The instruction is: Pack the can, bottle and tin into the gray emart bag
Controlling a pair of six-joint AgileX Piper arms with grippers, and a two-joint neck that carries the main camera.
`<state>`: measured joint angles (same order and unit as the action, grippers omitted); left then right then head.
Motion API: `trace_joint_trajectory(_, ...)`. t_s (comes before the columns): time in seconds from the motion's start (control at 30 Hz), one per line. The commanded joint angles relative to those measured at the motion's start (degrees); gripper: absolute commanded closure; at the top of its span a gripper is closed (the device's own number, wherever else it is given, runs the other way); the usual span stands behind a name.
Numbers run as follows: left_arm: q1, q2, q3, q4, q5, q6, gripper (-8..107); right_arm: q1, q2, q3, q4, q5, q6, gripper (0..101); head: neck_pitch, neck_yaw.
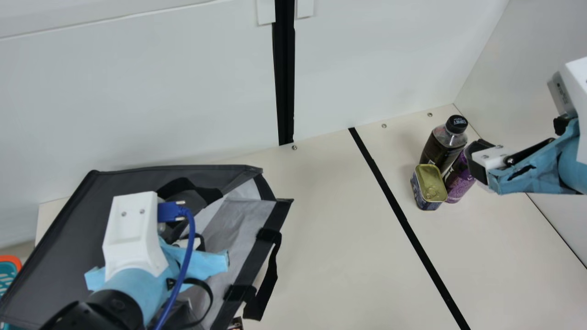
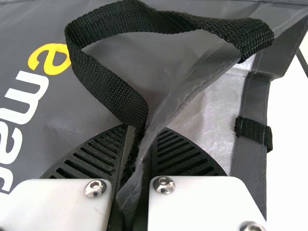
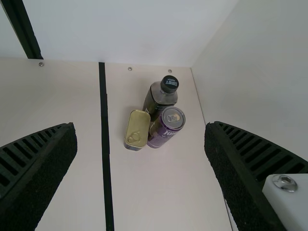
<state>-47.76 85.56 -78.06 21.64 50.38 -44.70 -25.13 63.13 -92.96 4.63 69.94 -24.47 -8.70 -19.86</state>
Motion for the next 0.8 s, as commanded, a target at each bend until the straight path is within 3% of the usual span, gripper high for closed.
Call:
trace_joint_trajectory(0.0,1.2,0.1,0.1,-0.8,-0.9,0.7,89,0.0,0.0,0.0,0.0,0.0,0.0,10,-1.3,-0.1)
trace_joint_trajectory(0.77,9.2,1.3,-0.9,-10.1,-4.7,8.5,89,0.0,0.0,0.0,0.0,0.0,0.0,10,-1.3,-0.1)
